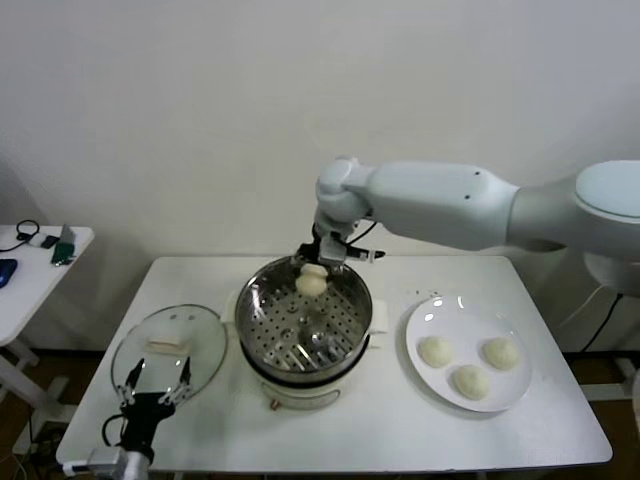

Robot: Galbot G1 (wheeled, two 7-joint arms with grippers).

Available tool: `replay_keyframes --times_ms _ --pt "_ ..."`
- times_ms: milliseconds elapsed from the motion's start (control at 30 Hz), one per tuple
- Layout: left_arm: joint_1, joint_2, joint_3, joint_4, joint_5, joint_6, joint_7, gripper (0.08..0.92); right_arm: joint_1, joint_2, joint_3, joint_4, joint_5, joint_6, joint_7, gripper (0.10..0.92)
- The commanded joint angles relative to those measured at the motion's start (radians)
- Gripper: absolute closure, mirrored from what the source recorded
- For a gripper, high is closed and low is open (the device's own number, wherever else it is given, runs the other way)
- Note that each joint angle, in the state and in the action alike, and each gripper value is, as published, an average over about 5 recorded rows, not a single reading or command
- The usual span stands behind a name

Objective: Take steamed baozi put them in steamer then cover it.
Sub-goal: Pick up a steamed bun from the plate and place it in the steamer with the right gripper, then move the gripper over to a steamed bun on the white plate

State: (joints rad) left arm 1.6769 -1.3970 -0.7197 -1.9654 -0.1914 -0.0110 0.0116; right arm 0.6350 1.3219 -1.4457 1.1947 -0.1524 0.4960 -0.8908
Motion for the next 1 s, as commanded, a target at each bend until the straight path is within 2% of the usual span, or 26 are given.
replay_keyframes --times_ms 33,300,500,600,700,867,933,1000 --pt "0.001 0.0 0.002 0.006 0.001 -0.001 0.0 0.177 -0.089 0.042 -0.004 -0.109 -0.089 0.039 0.041 0.372" --pt "-0.003 0.004 0.0 0.007 -0.001 -0.003 -0.001 0.177 -0.109 0.072 0.013 -0.169 -0.086 0.049 0.064 0.353" --pt "-0.004 0.003 0.001 0.003 0.0 -0.002 -0.001 0.177 -0.065 0.05 0.028 -0.137 -0.022 0.056 0.084 0.233" --pt "-0.006 0.001 0.003 0.0 0.003 -0.001 -0.001 0.177 0.014 0.013 0.007 -0.087 0.131 0.046 0.047 0.207" --pt "-0.007 -0.006 0.007 -0.006 0.007 0.001 -0.001 0.177 0.132 -0.048 -0.064 -0.017 0.382 0.002 -0.034 0.203" --pt "-0.002 -0.012 0.011 -0.014 0.017 0.001 0.0 0.177 0.352 -0.224 -0.217 0.136 0.884 -0.29 -0.232 0.202" --pt "0.001 -0.012 0.01 -0.014 0.019 0.0 0.0 0.177 0.418 -0.294 -0.266 0.171 1.006 -0.409 -0.26 0.202" --pt "0.003 -0.01 0.008 -0.015 0.02 -0.001 0.001 0.177 0.468 -0.356 -0.314 0.19 1.059 -0.513 -0.262 0.203"
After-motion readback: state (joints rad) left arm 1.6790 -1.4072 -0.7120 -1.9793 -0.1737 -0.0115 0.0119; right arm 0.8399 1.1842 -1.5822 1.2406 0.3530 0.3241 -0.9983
